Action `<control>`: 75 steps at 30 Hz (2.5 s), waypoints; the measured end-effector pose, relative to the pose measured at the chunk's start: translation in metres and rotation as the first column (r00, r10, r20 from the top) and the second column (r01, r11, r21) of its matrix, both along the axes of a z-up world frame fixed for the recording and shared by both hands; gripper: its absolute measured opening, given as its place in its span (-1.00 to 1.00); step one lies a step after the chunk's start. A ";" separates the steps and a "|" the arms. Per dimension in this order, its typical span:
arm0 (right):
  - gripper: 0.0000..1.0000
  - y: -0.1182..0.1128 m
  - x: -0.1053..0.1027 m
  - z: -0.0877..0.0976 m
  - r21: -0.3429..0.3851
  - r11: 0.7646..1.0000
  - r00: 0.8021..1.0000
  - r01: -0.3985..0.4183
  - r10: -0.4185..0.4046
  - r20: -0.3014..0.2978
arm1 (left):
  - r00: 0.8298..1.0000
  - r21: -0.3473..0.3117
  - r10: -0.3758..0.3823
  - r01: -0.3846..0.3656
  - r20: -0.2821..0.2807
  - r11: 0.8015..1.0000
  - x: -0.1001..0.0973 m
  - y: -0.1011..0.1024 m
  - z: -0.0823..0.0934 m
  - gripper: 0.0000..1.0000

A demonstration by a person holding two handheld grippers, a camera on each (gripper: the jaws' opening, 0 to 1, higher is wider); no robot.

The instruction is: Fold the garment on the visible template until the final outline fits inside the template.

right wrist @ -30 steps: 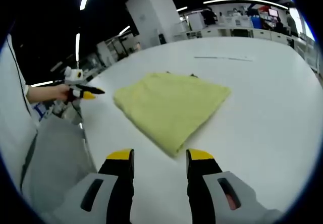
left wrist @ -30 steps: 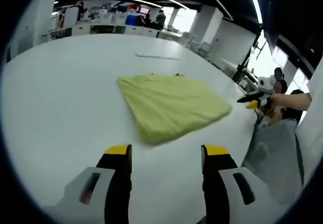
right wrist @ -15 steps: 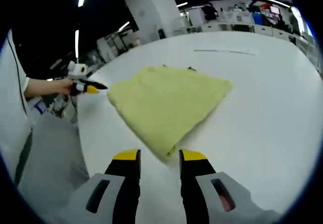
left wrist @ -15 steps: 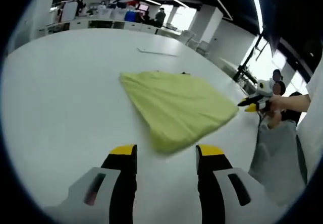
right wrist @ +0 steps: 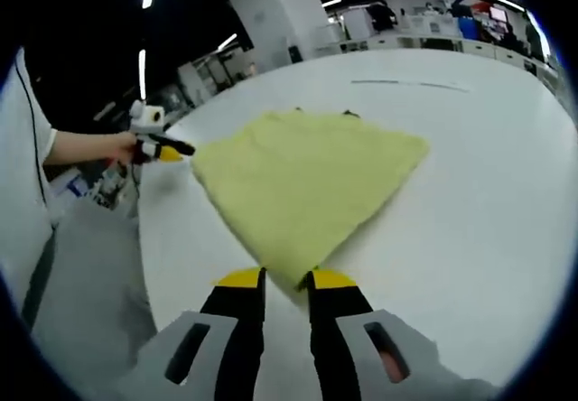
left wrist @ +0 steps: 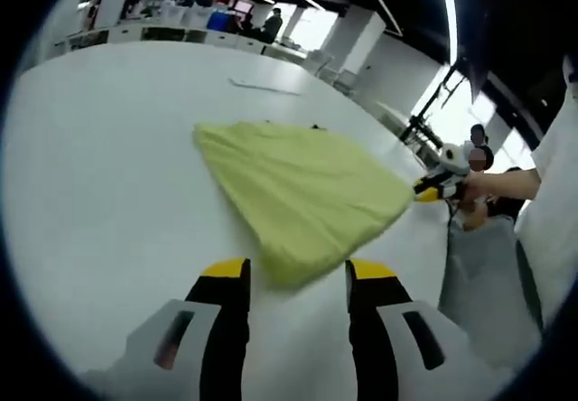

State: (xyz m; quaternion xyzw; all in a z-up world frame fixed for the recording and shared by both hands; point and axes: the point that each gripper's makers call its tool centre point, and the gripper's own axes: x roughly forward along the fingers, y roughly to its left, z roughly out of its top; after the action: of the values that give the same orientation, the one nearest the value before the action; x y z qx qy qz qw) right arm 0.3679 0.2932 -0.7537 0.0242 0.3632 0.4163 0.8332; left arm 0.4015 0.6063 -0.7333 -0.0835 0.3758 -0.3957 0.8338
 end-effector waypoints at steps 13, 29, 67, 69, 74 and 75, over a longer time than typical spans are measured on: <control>-0.96 -0.004 -0.001 0.000 0.012 1.000 1.000 -0.005 0.005 -0.009 | 0.999 0.006 -0.041 0.041 -0.028 0.999 -0.007 0.001 -0.003 -0.52; -0.96 -0.018 -0.001 0.003 -0.029 0.994 0.994 -0.108 0.107 -0.034 | 0.990 0.034 -0.110 0.114 -0.088 0.993 -0.014 -0.007 -0.010 -1.00; -0.97 -0.043 -0.011 0.007 -0.079 0.983 0.985 -0.169 0.164 -0.057 | 0.959 0.112 -0.253 0.268 -0.130 0.957 -0.049 -0.003 -0.007 -1.00; -0.97 -0.044 -0.011 0.005 -0.078 0.983 0.985 -0.165 0.160 -0.061 | 0.958 0.111 -0.254 0.269 -0.134 0.957 -0.051 -0.003 -0.008 -1.00; -0.97 -0.042 -0.015 -0.004 -0.095 0.982 0.985 -0.161 0.154 -0.076 | 0.958 0.115 -0.242 0.260 -0.153 0.959 -0.053 -0.004 -0.018 -1.00; -0.97 -0.041 -0.016 -0.004 -0.096 0.982 0.985 -0.162 0.155 -0.076 | 0.957 0.118 -0.245 0.264 -0.154 0.957 -0.054 -0.005 -0.017 -1.00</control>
State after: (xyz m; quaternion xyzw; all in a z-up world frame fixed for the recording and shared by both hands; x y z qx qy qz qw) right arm 0.3521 0.2521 -0.7575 -0.0334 0.4129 0.4614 0.7846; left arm 0.3470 0.6015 -0.7507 -0.0037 0.4664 -0.4665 0.7516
